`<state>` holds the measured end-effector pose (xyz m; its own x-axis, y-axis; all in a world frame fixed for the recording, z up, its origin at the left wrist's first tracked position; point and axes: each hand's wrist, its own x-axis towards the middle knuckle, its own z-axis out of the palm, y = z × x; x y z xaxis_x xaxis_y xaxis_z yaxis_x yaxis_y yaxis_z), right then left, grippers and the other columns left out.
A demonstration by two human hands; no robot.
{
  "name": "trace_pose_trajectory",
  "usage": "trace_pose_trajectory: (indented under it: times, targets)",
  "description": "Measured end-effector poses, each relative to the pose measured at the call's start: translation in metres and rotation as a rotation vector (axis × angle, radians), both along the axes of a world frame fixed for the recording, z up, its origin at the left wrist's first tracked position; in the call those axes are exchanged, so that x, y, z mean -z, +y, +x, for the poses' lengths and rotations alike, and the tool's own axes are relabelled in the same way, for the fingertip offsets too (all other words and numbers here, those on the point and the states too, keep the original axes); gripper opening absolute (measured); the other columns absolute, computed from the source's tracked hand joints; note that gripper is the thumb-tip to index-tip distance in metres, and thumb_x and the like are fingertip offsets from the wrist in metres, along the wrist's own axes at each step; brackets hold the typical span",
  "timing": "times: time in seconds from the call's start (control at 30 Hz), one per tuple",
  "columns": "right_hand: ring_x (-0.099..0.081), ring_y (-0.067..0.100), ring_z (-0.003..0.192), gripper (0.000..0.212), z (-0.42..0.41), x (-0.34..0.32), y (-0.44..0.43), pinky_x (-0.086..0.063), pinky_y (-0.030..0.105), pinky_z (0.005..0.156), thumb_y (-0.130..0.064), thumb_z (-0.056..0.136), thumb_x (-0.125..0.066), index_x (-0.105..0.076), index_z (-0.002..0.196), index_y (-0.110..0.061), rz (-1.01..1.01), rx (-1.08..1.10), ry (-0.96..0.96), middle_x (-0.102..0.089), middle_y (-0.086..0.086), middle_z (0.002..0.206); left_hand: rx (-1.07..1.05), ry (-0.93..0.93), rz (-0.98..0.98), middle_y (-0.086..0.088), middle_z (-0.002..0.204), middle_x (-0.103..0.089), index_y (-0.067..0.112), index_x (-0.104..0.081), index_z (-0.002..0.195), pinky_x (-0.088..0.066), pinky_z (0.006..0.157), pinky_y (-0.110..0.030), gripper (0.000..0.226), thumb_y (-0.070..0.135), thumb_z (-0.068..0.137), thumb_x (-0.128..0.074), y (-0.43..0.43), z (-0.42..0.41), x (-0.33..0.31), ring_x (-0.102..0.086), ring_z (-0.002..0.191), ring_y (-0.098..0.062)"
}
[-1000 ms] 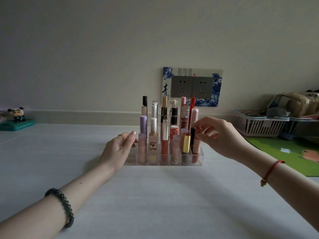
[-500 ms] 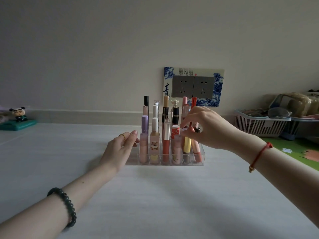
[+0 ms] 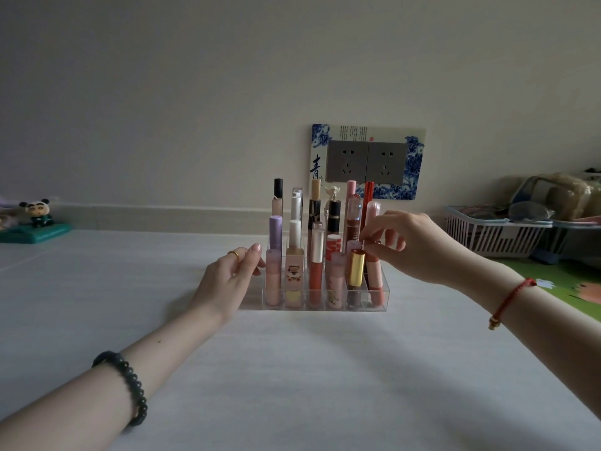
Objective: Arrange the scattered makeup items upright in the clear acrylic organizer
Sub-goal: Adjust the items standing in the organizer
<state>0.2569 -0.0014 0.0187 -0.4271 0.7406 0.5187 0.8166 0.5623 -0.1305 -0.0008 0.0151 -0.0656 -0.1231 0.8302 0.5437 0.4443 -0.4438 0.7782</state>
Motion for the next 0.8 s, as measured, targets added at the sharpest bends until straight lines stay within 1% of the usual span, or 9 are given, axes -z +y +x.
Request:
trace_pose_trajectory:
  times: [0.13,0.23,0.3,0.37,0.57,0.8]
  targets:
    - [-0.058,0.005,0.071,0.015,0.005,0.001,-0.001,-0.047,0.013,0.062,-0.016,0.081,-0.061,-0.066,0.095,-0.017,-0.026,-0.002,0.092,-0.062,-0.006,0.078,-0.002,0.004,0.005,0.005,0.067,-0.06,0.022,-0.058,0.064,-0.043,0.078,-0.034,0.057,0.071,0.065,-0.029,0.0,0.0,0.0,-0.056,0.075,-0.016]
    - [-0.062,0.009,0.074,0.016,0.009,0.003,0.0,-0.053,0.021,0.07,-0.014,0.08,-0.062,-0.067,0.095,-0.015,-0.047,0.002,0.166,-0.066,0.0,0.082,-0.004,0.012,0.007,0.004,0.068,-0.06,0.021,-0.058,0.064,-0.041,0.075,-0.031,0.057,0.071,0.065,-0.028,-0.001,0.001,-0.001,-0.055,0.074,-0.014]
    - [-0.064,0.009,0.075,0.016,0.011,0.005,0.001,-0.055,0.024,0.073,-0.014,0.078,-0.064,-0.068,0.094,-0.016,-0.052,0.008,0.214,-0.068,0.0,0.082,-0.005,0.011,0.006,0.004,0.068,-0.06,0.022,-0.058,0.064,-0.041,0.073,-0.03,0.057,0.07,0.064,-0.028,-0.002,0.001,-0.002,-0.055,0.073,-0.013]
    - [-0.064,0.009,0.075,0.016,0.012,0.006,0.002,-0.055,0.025,0.073,-0.014,0.077,-0.065,-0.068,0.092,-0.018,-0.052,0.013,0.246,-0.068,-0.001,0.082,-0.005,0.01,0.006,0.005,0.067,-0.059,0.022,-0.058,0.064,-0.041,0.073,-0.029,0.056,0.07,0.064,-0.029,-0.002,0.001,-0.002,-0.055,0.073,-0.013]
    - [-0.063,0.009,0.075,0.015,0.013,0.006,0.001,-0.055,0.024,0.072,-0.015,0.077,-0.065,-0.067,0.092,-0.019,-0.057,0.011,0.237,-0.067,-0.001,0.081,-0.004,0.016,0.008,0.004,0.068,-0.059,0.021,-0.058,0.065,-0.042,0.076,-0.034,0.058,0.071,0.064,-0.028,-0.002,0.0,-0.002,-0.055,0.074,-0.016]
    - [-0.062,0.01,0.076,0.014,0.012,0.006,0.002,-0.055,0.028,0.072,-0.018,0.078,-0.064,-0.066,0.093,-0.02,-0.062,0.017,0.223,-0.066,-0.002,0.083,-0.003,0.016,0.006,0.004,0.068,-0.059,0.021,-0.058,0.065,-0.042,0.076,-0.034,0.058,0.071,0.065,-0.028,-0.002,0.0,-0.002,-0.055,0.074,-0.014]
